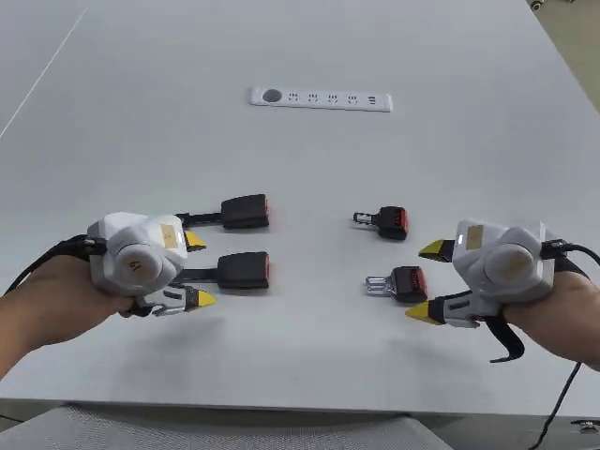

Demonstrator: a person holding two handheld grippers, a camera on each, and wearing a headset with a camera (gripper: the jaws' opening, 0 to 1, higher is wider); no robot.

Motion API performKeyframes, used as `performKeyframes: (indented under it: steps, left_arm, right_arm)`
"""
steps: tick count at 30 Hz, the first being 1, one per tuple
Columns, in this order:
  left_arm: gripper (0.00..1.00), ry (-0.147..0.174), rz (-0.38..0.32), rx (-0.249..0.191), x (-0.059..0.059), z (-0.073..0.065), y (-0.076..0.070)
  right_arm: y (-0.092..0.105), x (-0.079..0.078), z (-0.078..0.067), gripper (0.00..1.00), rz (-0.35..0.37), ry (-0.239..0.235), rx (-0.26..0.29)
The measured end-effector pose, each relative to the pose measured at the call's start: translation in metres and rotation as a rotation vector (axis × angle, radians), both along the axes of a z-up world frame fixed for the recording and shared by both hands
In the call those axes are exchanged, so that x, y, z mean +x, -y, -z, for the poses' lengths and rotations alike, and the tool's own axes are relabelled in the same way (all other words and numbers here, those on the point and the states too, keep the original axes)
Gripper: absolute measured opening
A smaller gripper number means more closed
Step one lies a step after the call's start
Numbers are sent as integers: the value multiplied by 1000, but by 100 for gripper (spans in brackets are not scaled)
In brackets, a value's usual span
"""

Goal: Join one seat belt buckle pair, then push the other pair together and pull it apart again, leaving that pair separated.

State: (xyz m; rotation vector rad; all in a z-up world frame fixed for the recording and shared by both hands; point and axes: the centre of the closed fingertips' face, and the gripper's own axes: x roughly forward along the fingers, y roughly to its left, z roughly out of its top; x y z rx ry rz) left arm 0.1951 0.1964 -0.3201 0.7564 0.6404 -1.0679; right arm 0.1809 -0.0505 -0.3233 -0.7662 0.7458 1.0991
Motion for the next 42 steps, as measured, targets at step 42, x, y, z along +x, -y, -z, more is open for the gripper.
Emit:
performKeyframes:
  steps: [42]
  left_arm:
    - [33,-135,197,131,21,50,14]
  right_arm:
    - [15,17,48,35,-117,-174,-156]
